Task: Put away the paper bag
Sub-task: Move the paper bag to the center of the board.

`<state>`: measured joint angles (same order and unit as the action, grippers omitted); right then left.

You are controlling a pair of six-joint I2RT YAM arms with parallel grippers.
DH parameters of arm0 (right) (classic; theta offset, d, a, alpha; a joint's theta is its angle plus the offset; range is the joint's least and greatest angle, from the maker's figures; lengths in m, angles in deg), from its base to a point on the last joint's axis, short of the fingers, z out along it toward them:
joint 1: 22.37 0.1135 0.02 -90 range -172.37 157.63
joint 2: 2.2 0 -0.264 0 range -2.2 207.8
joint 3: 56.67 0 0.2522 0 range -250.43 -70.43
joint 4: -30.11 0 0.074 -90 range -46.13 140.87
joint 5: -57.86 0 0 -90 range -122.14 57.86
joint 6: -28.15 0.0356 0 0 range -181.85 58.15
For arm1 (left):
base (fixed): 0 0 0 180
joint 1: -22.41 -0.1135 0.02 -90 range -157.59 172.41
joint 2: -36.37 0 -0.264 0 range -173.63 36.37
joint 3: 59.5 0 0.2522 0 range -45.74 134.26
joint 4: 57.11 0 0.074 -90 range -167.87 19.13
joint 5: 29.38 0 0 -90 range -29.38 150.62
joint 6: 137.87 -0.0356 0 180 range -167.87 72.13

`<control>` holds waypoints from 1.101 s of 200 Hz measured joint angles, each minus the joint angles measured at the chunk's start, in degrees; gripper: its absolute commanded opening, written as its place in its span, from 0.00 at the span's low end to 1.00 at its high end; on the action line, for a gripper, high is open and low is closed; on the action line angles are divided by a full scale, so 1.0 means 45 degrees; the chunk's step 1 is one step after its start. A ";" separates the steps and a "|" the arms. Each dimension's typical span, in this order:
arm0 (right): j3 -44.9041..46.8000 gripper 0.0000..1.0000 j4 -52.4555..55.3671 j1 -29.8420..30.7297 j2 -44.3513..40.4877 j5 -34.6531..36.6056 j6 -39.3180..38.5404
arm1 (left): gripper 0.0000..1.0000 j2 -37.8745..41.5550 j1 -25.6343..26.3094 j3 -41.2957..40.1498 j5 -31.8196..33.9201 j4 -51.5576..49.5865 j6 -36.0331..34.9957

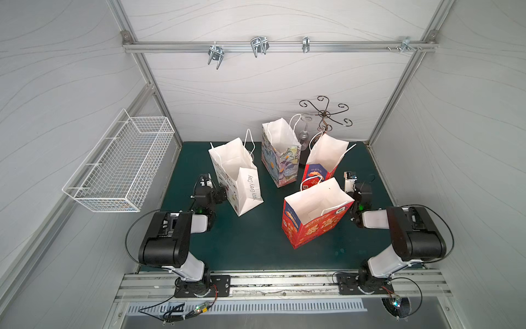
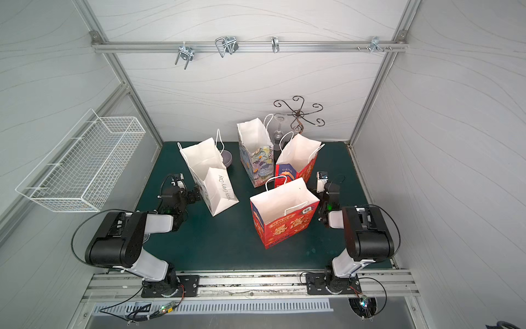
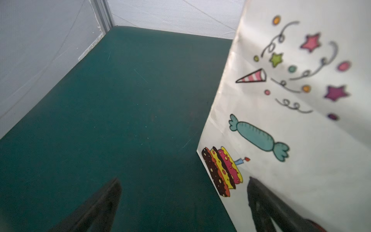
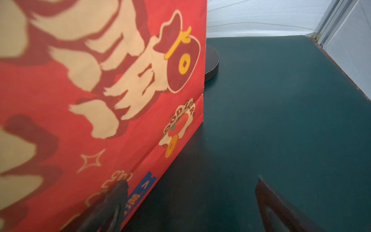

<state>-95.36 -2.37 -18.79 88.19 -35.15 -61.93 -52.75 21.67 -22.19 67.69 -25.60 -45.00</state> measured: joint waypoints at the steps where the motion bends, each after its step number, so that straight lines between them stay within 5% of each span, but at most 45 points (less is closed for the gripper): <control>1: 0.0000 0.99 0.0000 0.0000 0.0000 0.0000 0.0000 | 1.00 0.0000 0.0000 0.0000 0.0000 0.0000 0.0000; 160: 0.0010 0.99 0.0083 0.0000 -0.0112 0.0257 0.0039 | 0.99 0.0019 0.0000 -0.0015 0.0005 0.0015 -0.0029; 220: -0.1015 0.99 0.4367 -0.0029 -0.4109 0.0767 0.0568 | 0.99 0.3167 -0.0005 -0.0262 0.1117 -0.2084 0.0593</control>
<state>-99.93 17.28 -18.93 69.70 -31.69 -59.37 -38.50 21.65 -23.37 72.72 -34.97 -42.33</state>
